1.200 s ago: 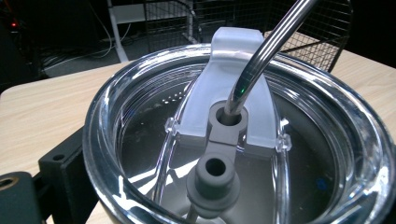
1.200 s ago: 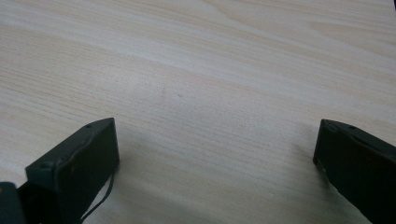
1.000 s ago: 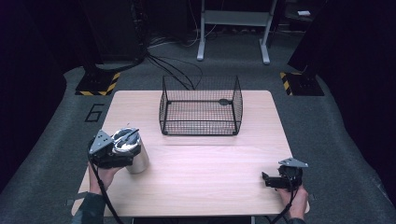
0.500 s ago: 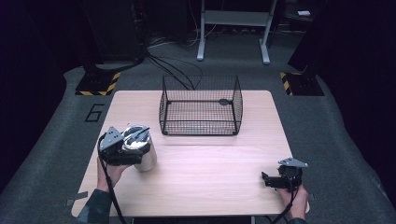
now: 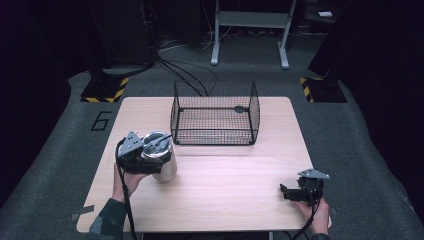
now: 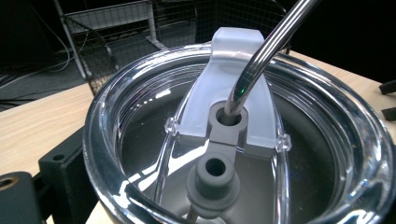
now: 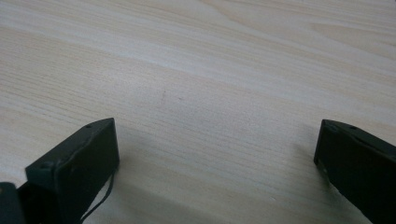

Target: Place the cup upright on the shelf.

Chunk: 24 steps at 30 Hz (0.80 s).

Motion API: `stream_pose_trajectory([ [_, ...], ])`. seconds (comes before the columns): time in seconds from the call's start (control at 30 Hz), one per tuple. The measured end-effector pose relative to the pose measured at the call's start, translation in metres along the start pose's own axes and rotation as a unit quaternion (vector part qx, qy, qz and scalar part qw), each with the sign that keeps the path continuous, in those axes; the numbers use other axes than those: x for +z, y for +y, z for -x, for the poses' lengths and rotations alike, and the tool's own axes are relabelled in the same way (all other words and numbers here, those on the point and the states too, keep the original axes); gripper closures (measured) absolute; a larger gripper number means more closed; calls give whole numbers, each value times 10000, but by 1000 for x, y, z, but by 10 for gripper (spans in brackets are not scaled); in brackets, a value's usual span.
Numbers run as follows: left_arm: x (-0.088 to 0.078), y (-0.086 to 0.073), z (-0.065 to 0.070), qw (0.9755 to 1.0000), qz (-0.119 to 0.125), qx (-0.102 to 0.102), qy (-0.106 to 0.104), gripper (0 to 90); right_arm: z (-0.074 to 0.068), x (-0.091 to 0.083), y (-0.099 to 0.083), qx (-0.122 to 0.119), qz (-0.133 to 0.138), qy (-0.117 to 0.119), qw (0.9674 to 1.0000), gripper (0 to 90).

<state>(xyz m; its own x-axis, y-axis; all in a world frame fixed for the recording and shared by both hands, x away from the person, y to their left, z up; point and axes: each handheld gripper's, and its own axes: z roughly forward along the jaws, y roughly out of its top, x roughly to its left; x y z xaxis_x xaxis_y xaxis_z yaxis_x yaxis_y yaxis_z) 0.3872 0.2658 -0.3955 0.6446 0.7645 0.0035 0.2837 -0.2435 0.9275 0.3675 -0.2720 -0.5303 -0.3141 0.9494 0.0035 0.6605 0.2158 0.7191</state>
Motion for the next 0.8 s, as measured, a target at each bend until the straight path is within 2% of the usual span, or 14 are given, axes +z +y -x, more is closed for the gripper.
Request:
stream_pose_trajectory([
  [0.13, 3, 5, 3, 10000, -1, 62, -57, 36, 0, 0, 0, 26, -2, -29, 10000, 0],
  [0.63, 18, 19, 13, 9995, -11, 82, -320, 36, 1, 0, 0, 46, 14, -50, 10000, 0],
  [0.8, 22, 26, 16, 9991, 59, 92, -404, 36, 1, 0, 0, 45, 14, -50, 10000, 0],
])
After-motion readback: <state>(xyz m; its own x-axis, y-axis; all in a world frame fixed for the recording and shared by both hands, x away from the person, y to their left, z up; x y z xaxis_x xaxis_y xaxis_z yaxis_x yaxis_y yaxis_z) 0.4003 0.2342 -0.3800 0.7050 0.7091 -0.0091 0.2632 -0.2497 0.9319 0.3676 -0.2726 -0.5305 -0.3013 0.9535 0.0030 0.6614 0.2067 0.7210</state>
